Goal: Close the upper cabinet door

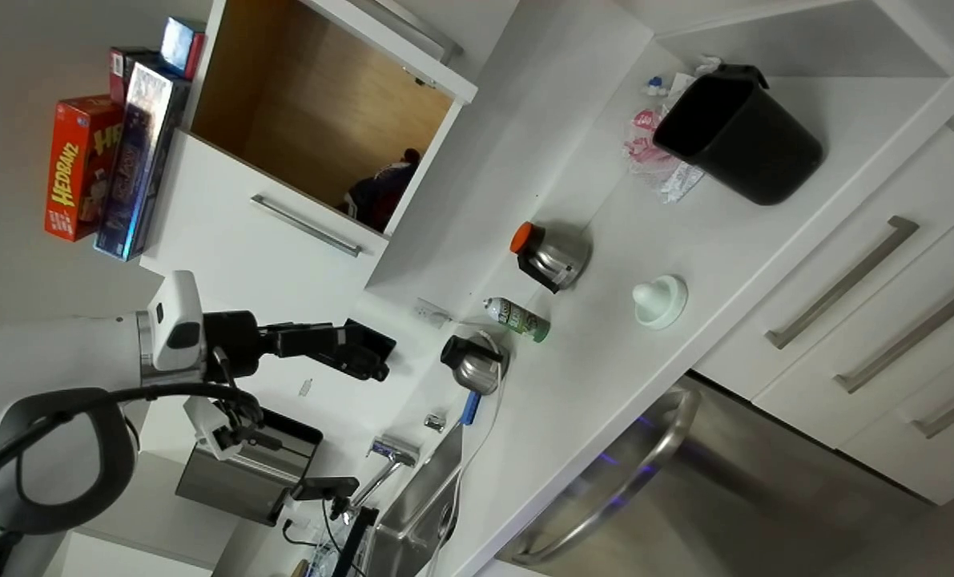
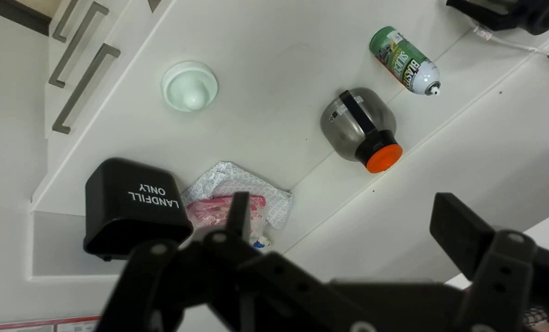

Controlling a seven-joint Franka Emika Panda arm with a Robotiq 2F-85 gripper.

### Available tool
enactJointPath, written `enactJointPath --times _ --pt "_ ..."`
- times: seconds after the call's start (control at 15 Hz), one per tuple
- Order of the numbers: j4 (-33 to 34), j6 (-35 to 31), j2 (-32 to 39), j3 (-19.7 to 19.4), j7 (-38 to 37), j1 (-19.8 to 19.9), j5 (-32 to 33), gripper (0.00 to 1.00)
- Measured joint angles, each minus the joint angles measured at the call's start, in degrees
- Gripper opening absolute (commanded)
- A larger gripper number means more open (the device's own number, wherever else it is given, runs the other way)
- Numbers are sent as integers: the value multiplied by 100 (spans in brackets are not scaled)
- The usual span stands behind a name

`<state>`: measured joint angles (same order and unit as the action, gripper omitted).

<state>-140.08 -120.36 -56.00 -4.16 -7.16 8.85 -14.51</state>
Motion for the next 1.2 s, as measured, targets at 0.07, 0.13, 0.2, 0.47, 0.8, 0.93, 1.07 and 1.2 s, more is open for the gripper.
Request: enactJointPath --times 0.07,0.13,0.2,0.47,0.8,0.93,1.07,1.2 --pt "0 -1 0 0 0 0 0 100" --pt "1 -71 2 -11 0 3 4 100" --pt "5 -228 8 -43 -1 27 8 100" --pt "355 -819 168 -623 -102 366 69 100" --pt "1219 -1099 758 -1603 -77 453 -19 100" --pt "1592 -1163 1046 -1931 64 296 -208 100" --pt "1992 -1187 1354 -2298 311 7 -507 100" --pt "2412 -1186 1704 -2718 603 -359 -863 100"
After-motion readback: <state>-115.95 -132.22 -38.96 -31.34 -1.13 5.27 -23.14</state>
